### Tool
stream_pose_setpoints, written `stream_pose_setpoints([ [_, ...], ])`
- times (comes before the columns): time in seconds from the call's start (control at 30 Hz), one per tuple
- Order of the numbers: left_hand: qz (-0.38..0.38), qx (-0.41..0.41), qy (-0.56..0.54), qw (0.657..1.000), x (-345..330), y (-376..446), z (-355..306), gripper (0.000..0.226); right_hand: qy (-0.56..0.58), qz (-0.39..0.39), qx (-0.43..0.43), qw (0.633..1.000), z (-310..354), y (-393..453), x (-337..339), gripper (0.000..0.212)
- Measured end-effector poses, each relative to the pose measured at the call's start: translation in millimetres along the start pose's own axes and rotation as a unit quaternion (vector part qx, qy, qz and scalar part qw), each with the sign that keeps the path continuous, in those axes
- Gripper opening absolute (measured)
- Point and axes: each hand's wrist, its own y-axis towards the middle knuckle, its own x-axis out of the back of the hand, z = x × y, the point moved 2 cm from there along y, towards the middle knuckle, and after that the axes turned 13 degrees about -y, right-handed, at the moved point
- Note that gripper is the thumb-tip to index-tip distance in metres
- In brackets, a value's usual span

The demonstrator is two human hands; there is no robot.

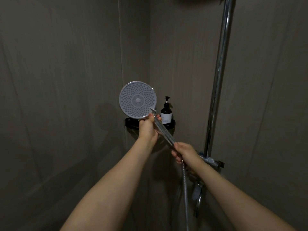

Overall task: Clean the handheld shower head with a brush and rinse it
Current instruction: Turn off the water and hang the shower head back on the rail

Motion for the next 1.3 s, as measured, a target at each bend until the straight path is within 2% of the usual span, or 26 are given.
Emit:
stream_pose_setpoints([
  [0.13, -0.008, -0.013, 0.010, 1.000, 3.0, 2.6, 1.5, 0.024, -0.201, -0.108, 0.066, 0.971, 3.0, -7.4, -3.4, 0.009],
  [0.2, -0.002, -0.005, -0.013, 1.000, 4.6, 3.2, 2.5, 0.025, -0.255, -0.157, 0.087, 0.950, 0.4, -6.0, -6.5, 0.010],
  [0.23, 0.001, -0.001, -0.021, 1.000, 4.8, 3.5, 3.1, 0.025, -0.252, -0.169, 0.087, 0.949, 0.5, -4.8, -7.9, 0.014],
  [0.3, 0.002, 0.005, -0.019, 1.000, 4.2, 4.2, 4.2, 0.022, -0.185, -0.154, 0.057, 0.969, 1.2, -0.2, -6.5, 0.022],
  [0.4, -0.002, 0.005, -0.001, 1.000, 2.7, 6.9, 3.8, 0.018, -0.028, -0.036, -0.021, 0.999, -0.2, 1.4, -2.7, 0.028],
  [0.47, -0.004, 0.005, 0.007, 1.000, 2.9, 8.2, 3.5, 0.018, -0.034, -0.016, -0.010, 0.999, -2.2, 3.9, -0.8, 0.028],
  [0.57, -0.011, -0.002, 0.014, 1.000, 2.7, 7.5, 2.5, 0.022, -0.169, -0.076, 0.040, 0.982, 1.6, 1.1, -3.9, 0.018],
  [0.67, -0.011, -0.004, -0.018, 1.000, 1.6, 6.3, 1.6, 0.022, -0.317, -0.167, 0.094, 0.929, 2.5, -3.2, -8.2, 0.011],
  [0.73, -0.001, 0.008, -0.034, 0.999, 0.6, 4.0, 2.7, 0.019, -0.299, -0.226, 0.096, 0.922, 1.5, -2.0, -7.7, 0.022],
  [0.8, 0.005, 0.021, -0.032, 0.999, -0.8, 0.5, 4.6, 0.015, -0.188, -0.247, 0.052, 0.949, 3.3, 2.2, -4.3, 0.033],
  [0.83, 0.007, 0.022, -0.028, 0.999, -2.5, -0.8, 4.9, 0.013, -0.142, -0.241, 0.022, 0.960, 5.9, 3.8, -2.6, 0.035],
  [0.93, -0.002, 0.021, -0.026, 0.999, -4.0, -0.1, 5.9, 0.010, -0.146, -0.193, -0.054, 0.969, 10.9, 3.4, -1.8, 0.040],
  [1.03, -0.008, 0.018, -0.015, 1.000, 0.0, 1.6, 4.7, 0.011, -0.155, -0.194, 0.000, 0.969, 12.1, -2.9, -5.5, 0.038],
  [1.13, -0.020, -0.003, 0.009, 1.000, 5.7, 3.2, 2.6, 0.025, -0.308, -0.152, 0.057, 0.937, 12.0, -7.0, -10.5, 0.023],
  [1.2, -0.020, -0.003, 0.032, 0.999, 7.0, 1.9, 4.7, 0.027, -0.391, -0.121, 0.018, 0.912, 11.2, -4.6, -13.8, 0.015],
  [1.3, -0.005, 0.004, 0.053, 0.999, 5.3, -2.1, 9.1, 0.015, -0.342, -0.153, -0.067, 0.925, 7.0, 2.3, -16.5, 0.034],
])
